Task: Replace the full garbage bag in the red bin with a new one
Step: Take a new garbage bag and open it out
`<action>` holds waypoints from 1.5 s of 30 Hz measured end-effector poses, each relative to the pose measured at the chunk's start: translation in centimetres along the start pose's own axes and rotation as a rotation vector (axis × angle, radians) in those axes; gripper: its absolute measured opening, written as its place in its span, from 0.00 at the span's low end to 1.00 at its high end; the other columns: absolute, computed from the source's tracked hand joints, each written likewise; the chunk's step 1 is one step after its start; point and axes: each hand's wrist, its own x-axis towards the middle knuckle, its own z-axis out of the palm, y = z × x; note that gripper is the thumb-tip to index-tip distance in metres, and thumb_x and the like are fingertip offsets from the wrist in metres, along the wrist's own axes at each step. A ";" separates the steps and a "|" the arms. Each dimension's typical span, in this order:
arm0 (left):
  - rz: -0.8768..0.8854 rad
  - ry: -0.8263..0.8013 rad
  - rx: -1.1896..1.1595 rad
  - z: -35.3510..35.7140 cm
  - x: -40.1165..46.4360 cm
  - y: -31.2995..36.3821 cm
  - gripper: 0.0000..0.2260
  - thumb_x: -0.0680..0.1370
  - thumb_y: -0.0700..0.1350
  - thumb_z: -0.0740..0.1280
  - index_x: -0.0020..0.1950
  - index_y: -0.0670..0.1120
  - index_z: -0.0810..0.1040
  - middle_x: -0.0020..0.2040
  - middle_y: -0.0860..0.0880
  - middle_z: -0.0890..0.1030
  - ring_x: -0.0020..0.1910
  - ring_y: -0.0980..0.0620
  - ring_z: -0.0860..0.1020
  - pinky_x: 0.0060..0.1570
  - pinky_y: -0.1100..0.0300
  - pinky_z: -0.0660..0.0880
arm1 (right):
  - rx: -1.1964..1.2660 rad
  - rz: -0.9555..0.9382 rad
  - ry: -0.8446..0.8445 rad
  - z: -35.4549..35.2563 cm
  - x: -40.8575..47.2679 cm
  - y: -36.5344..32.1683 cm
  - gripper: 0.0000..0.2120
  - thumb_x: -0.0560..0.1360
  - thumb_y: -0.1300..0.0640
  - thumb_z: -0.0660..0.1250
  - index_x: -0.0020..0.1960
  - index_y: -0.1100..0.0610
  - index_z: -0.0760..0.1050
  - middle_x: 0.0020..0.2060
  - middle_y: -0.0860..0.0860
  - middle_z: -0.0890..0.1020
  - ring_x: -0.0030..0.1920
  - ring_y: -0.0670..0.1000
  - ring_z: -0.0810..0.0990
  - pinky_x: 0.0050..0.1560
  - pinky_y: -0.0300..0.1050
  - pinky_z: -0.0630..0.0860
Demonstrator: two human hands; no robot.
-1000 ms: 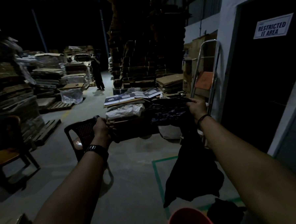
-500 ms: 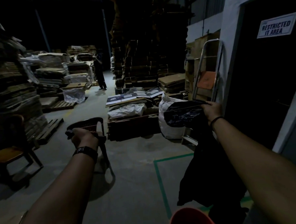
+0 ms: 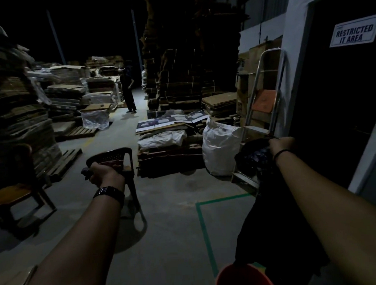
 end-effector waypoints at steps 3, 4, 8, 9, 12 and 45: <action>-0.048 -0.102 -0.116 0.6 -1.4 0.0 0.20 0.83 0.55 0.49 0.63 0.42 0.69 0.45 0.46 0.75 0.31 0.53 0.80 0.30 0.64 0.73 | -0.051 -0.013 -0.051 2.3 3.3 2.1 0.21 0.63 0.57 0.73 0.55 0.61 0.81 0.52 0.60 0.84 0.53 0.59 0.83 0.54 0.53 0.80; -0.066 -0.122 -0.181 1.0 -1.4 -0.2 0.21 0.83 0.55 0.50 0.65 0.42 0.69 0.47 0.46 0.76 0.33 0.51 0.80 0.31 0.63 0.74 | -0.043 -0.023 -0.066 2.5 2.7 1.9 0.21 0.62 0.57 0.74 0.54 0.62 0.81 0.51 0.60 0.84 0.53 0.58 0.83 0.54 0.53 0.80; -0.142 -0.301 -0.237 2.1 -0.9 -0.6 0.21 0.80 0.58 0.51 0.41 0.45 0.73 0.33 0.45 0.81 0.29 0.47 0.76 0.33 0.60 0.73 | -0.067 -0.078 -0.128 1.1 -3.0 -0.8 0.13 0.68 0.62 0.72 0.51 0.66 0.82 0.49 0.60 0.84 0.52 0.57 0.83 0.53 0.50 0.78; -0.167 -0.336 -0.268 2.2 -1.2 -0.7 0.18 0.80 0.57 0.52 0.39 0.46 0.70 0.31 0.44 0.82 0.28 0.48 0.76 0.32 0.62 0.72 | -0.070 -0.094 -0.128 1.0 -3.7 -1.0 0.12 0.69 0.62 0.72 0.50 0.66 0.82 0.50 0.60 0.84 0.52 0.57 0.83 0.53 0.51 0.78; -0.201 -0.443 -0.276 2.4 -1.7 -0.5 0.14 0.80 0.53 0.53 0.38 0.47 0.66 0.29 0.44 0.81 0.29 0.49 0.76 0.32 0.64 0.72 | -0.060 -0.120 -0.116 0.7 -4.7 -1.4 0.12 0.69 0.61 0.73 0.50 0.67 0.82 0.51 0.61 0.84 0.52 0.57 0.83 0.48 0.48 0.76; 0.206 -0.275 0.022 -17.6 9.8 11.3 0.13 0.73 0.43 0.61 0.28 0.48 0.65 0.24 0.50 0.63 0.18 0.51 0.61 0.22 0.66 0.61 | -0.142 -0.384 -1.027 20.0 -39.4 -1.9 0.06 0.68 0.57 0.71 0.38 0.60 0.82 0.34 0.57 0.80 0.38 0.53 0.78 0.38 0.44 0.71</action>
